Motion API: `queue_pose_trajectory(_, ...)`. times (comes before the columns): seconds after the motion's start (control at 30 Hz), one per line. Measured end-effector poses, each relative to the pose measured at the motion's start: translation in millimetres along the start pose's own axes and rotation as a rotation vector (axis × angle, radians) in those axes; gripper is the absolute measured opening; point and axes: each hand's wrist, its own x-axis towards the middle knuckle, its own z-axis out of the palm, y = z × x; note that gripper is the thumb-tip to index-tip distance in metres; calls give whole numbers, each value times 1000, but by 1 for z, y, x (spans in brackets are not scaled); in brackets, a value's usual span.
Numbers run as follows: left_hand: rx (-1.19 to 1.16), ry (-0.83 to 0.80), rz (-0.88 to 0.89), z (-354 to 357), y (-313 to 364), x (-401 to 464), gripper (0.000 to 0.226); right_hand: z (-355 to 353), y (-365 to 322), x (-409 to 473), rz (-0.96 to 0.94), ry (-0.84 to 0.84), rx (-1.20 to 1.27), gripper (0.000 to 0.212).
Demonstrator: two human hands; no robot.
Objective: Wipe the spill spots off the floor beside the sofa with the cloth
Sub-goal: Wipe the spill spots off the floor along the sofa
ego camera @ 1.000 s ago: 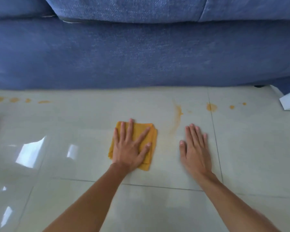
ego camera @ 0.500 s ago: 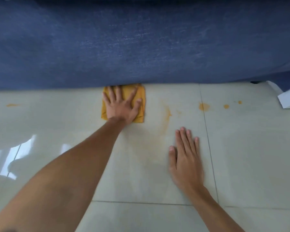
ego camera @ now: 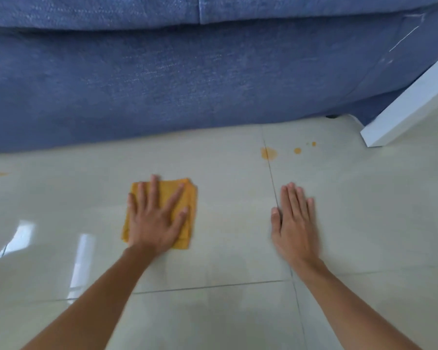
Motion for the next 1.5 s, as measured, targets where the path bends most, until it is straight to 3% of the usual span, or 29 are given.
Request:
queue_pose_trajectory(0.1, -17, -6, -196, -9, -26, 41, 63, 2, -3, 0, 9, 38, -8, 59)
queue_pose_trajectory(0.23, -37, -1, -222, -15, 10, 108, 62, 6, -2, 0, 9, 47, 6, 58)
queue_pose_trajectory(0.37, -19, -34, 8, -13, 120, 150, 66, 6, 0, 1, -23, 86, 46, 56)
queue_pose_trajectory(0.5, -10, -66, 314, -5, 209, 108, 63, -4, 9, 3, 46, 157, 380, 55)
queue_pose_trajectory(0.6, -7, -34, 463, 3, 203, 47, 61, -12, 31, 6, 108, 235, 267, 51)
queue_pose_trajectory(0.67, 16, -22, 494, 6, 172, 15, 61, -14, 47, 8, 134, 201, 158, 52)
queue_pose_trajectory(0.87, 33, -6, 123, -1, 63, 25, 63, -10, 48, 3, 125, 98, -7, 54)
queue_pose_trajectory(0.97, 17, -10, -13, -8, 58, 70, 63, -9, 49, 3, 137, 109, -18, 55)
queue_pose_trajectory(1.07, 2, -19, -52, -13, 97, 127, 62, -6, 48, 3, 133, 136, 4, 55)
queue_pose_trajectory(1.17, 7, -43, 77, -14, 186, 167, 64, -7, 48, 4, 101, 161, 75, 55)
queue_pose_trajectory(1.3, 37, -63, 397, -4, 290, 143, 65, -24, 62, 6, 173, 269, 403, 53)
queue_pose_trajectory(1.4, 51, -52, 574, 2, 292, 92, 63, -33, 98, 20, 257, 359, 276, 48)
queue_pose_trajectory(1.5, 56, -19, 620, 7, 235, 48, 61, -31, 131, 27, 323, 267, 127, 52)
